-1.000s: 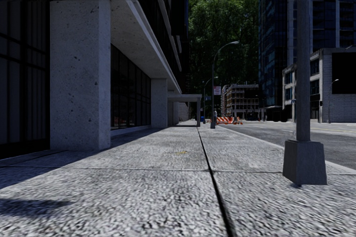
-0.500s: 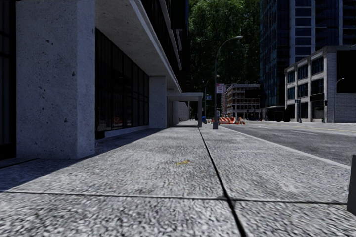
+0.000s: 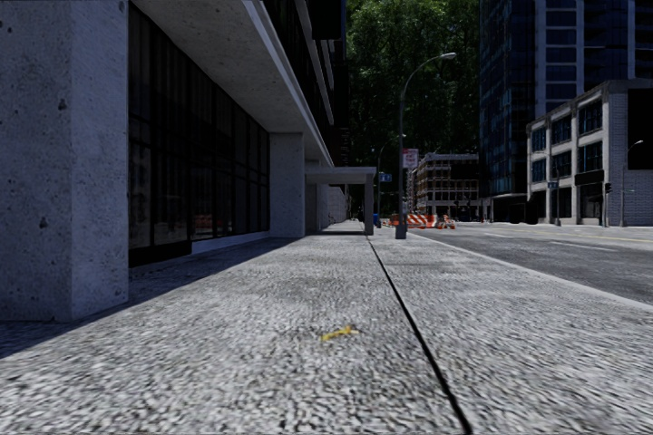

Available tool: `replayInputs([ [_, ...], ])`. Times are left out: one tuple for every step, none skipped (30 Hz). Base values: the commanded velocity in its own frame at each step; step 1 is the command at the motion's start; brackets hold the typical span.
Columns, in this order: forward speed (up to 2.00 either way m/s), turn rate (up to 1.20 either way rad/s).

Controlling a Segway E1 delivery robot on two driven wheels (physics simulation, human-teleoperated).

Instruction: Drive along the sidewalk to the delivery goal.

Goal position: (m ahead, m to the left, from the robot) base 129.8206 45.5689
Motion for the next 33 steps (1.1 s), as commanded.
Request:
replayInputs([
  [2.0,0.0],
  [2.0,0.0],
  [2.0,0.0],
  [2.0,0.0],
  [2.0,0.0],
  [2.0,0.0],
  [2.0,0.0],
  [2.0,0.0],
  [2.0,0.0],
  [2.0,0.0],
  [2.0,0.0],
  [2.0,0.0],
  [2.0,0.0],
  [2.0,0.0],
  [2.0,0.0],
  [2.0,0.0],
  [2.0,0.0],
  [2.0,0.0],
  [2.0,0.0],
  [2.0,0.0],
  [2.0,0.0],
  [2.0,0.0],
  [2.0,0.0],
  [2.0,0.0],
  [2.0,0.0],
  [2.0,0.0],
  [2.0,0.0],
  [2.0,0.0],
  [2.0,0.0],
  [2.0,0.0],
  [2.0,0.0],
  [2.0,0.0],
  [2.0,0.0],
])
